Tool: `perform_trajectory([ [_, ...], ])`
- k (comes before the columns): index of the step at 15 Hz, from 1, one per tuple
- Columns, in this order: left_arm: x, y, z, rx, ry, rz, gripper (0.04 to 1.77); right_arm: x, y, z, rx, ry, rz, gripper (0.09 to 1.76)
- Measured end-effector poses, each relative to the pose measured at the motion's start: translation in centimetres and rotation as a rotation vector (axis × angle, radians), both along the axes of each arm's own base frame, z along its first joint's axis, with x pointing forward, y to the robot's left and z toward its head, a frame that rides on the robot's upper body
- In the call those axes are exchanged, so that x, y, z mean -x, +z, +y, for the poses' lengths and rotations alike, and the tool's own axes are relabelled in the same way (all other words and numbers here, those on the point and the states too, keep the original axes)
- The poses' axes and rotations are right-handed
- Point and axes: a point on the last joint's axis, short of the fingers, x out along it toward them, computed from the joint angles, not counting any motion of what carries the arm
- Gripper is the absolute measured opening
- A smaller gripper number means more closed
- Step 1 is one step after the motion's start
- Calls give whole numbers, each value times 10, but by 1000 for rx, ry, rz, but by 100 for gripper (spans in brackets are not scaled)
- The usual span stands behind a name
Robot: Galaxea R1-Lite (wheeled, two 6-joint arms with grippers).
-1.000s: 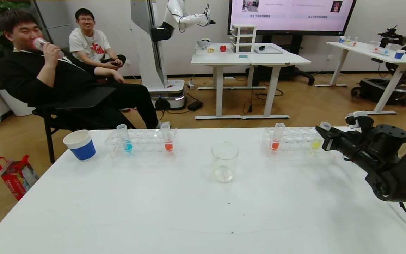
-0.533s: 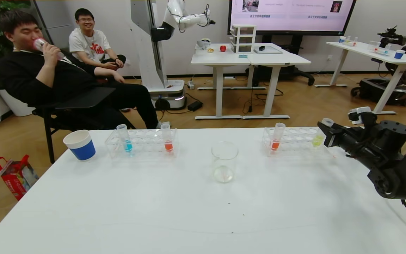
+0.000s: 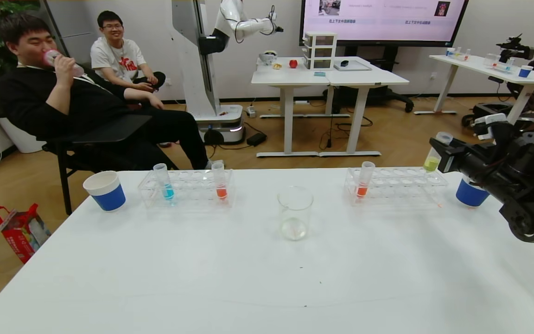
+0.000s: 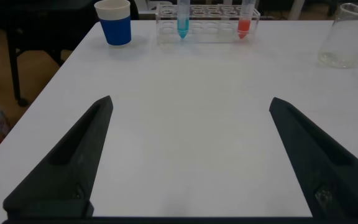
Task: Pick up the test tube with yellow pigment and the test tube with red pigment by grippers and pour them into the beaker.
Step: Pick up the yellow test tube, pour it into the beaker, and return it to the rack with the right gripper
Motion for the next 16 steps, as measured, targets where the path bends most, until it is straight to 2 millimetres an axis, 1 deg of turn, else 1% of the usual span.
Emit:
perform_trajectory([
  [3, 0, 0, 0, 0, 0, 0, 175, 2, 12, 10, 22, 28, -33, 49],
  [6, 0, 0, 0, 0, 0, 0, 175, 4, 29, 40, 27, 112, -74, 49],
  [10, 0, 0, 0, 0, 0, 0, 175, 6, 50, 87, 43, 231, -133, 49],
  [13, 0, 0, 0, 0, 0, 0, 175, 11, 51, 119, 142, 325, -169, 49],
  [16, 0, 0, 0, 0, 0, 0, 175, 18, 43, 152, 251, 442, -196, 49],
])
